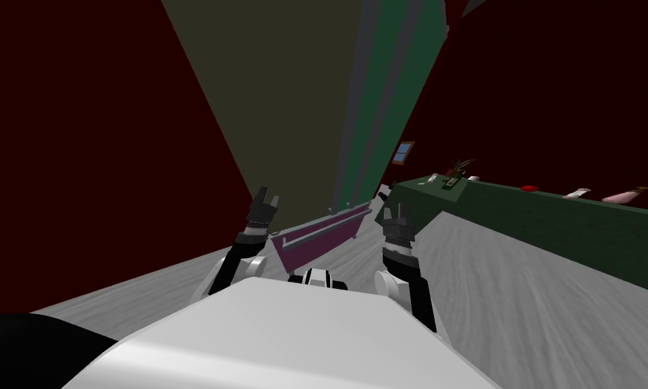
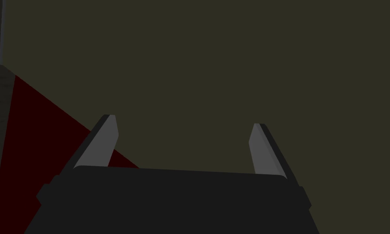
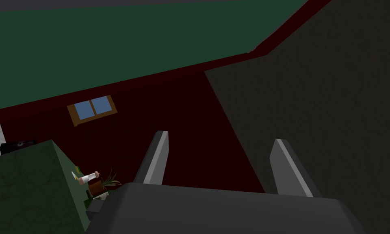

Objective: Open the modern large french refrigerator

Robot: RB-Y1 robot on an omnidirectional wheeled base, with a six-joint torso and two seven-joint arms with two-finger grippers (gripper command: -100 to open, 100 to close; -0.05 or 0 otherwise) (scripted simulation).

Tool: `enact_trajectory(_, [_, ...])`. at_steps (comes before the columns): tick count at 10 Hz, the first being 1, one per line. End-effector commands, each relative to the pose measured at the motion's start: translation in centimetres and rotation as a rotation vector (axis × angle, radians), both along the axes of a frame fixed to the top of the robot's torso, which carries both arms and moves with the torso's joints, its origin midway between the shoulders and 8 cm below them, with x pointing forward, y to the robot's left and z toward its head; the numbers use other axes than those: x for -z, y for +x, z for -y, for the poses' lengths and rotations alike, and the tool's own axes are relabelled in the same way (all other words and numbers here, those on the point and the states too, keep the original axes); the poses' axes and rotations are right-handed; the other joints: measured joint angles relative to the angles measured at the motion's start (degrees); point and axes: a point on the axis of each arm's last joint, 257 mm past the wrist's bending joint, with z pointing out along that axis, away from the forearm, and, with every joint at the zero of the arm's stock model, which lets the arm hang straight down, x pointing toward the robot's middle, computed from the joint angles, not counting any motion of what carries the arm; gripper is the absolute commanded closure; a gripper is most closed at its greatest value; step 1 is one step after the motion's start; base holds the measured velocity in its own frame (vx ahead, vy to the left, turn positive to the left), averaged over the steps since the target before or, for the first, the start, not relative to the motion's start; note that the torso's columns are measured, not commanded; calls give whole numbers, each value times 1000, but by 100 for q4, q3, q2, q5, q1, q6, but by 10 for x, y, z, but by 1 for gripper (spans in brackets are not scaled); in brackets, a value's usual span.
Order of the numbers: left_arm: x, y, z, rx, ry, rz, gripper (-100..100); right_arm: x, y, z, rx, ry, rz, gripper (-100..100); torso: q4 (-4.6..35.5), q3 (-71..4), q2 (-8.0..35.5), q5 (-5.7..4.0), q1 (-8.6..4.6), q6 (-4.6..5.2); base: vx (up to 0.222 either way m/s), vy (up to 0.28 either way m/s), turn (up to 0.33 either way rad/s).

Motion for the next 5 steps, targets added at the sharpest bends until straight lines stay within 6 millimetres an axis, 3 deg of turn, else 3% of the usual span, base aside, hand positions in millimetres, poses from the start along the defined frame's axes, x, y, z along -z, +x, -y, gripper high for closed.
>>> enact_trajectory(1, [18,10,-2,26,-11,-18,-100,0,0,0,0,0,0,0,2,0,3,1,2,1,30,-68,-61])
enact_trajectory(5, [41,20,-7,48,-42,-41,-100,0,0,0,0,0,0,0,3,0,3,1,2,0,30,-65,-51])
